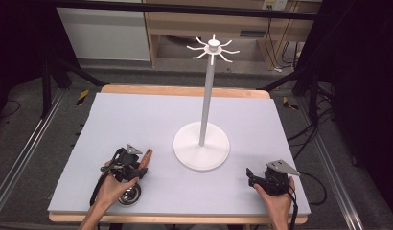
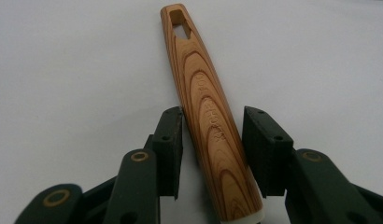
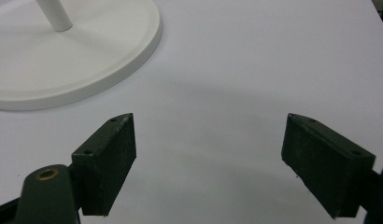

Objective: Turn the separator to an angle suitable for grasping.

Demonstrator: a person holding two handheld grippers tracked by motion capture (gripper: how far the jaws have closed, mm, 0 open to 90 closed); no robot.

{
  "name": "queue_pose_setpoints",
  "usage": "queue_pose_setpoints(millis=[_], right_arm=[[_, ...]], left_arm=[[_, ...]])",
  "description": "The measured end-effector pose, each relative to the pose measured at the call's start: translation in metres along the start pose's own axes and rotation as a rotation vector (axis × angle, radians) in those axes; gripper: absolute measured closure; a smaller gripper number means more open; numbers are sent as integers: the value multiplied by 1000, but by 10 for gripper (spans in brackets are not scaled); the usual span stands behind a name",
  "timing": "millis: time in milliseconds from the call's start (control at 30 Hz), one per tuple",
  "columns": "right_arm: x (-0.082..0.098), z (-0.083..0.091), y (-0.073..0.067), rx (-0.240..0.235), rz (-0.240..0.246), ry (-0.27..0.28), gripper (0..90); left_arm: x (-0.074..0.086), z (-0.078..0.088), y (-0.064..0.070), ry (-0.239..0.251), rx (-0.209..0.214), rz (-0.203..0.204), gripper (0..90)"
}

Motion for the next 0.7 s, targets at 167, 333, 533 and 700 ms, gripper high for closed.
queue_pose_setpoints(millis=[167, 333, 533, 700], right_arm=[[0, 0, 1, 1, 0, 0, 187], [1, 0, 2, -1, 1, 1, 195], [1, 0, 1, -7, 0, -1, 204], [1, 0, 1, -10, -4, -3, 205]], left_arm=[[1, 2, -2, -9, 16, 8, 610], [4, 5, -4, -15, 34, 4, 642], [4, 8, -4, -21, 27, -22, 668], [3, 9, -4, -24, 14, -56, 668]])
Point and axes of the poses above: each handheld gripper's, and its own axes: z roughly backward along the jaws, x roughly out of its underside, y roughly to its right, the point moved 3 cm from there along -z, roughly forward along the jaws, and after that the axes turned 1 degree about z, right-handed, at the moved point
